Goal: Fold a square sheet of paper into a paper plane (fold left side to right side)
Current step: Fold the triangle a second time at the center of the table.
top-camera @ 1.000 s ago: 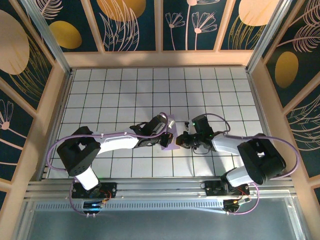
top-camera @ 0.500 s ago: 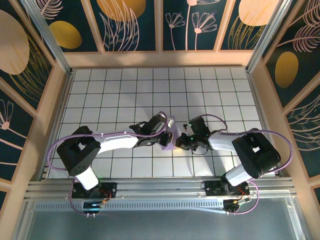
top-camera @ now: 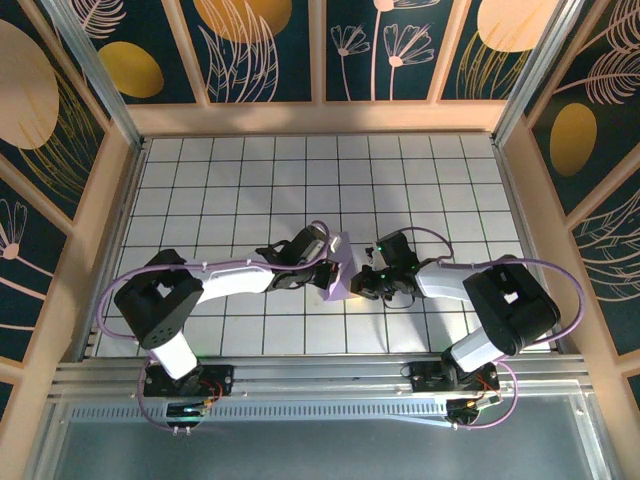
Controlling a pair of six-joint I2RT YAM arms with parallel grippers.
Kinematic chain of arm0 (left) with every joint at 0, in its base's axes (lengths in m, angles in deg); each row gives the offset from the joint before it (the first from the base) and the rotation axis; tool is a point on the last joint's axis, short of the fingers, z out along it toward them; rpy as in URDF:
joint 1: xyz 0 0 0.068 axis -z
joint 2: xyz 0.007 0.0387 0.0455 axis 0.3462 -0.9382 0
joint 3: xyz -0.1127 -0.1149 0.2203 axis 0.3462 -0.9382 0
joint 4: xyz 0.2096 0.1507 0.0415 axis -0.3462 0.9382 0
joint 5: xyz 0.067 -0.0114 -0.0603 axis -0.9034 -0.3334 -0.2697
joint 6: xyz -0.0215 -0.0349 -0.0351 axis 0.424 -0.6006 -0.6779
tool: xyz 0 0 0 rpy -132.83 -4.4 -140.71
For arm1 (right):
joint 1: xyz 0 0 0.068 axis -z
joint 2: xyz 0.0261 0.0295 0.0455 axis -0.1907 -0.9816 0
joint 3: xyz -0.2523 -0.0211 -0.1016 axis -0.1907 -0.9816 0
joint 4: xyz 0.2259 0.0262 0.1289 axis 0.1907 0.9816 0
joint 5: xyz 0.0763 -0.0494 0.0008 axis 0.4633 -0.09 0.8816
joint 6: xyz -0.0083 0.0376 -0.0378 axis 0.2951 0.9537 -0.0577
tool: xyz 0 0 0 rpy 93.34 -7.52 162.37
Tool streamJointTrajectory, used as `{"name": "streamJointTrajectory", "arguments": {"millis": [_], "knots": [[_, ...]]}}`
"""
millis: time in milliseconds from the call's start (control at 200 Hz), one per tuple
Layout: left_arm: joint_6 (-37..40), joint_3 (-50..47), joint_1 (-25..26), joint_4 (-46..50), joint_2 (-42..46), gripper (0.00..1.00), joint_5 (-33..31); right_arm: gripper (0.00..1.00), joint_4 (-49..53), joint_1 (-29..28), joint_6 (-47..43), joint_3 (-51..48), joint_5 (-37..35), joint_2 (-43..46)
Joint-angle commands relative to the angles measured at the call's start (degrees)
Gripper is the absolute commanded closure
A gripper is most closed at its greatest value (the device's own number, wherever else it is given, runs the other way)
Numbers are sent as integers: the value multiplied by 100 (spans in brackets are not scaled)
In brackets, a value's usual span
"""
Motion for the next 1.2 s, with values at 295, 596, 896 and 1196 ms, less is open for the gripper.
{"name": "streamJointTrajectory", "arguments": {"millis": [295, 596, 896, 1196], "knots": [[288, -1, -198, 170, -327, 100, -37, 100, 396, -40, -136, 61, -231, -191], [355, 16, -249, 153, -388, 100, -197, 100, 383, -45, -142, 61, -231, -210], [399, 104, -249, 171, -516, 100, -206, 100, 387, -46, -135, 52, -231, -206], [441, 199, -250, 170, -554, 100, -224, 100, 371, -45, -136, 35, -231, -222]]}}
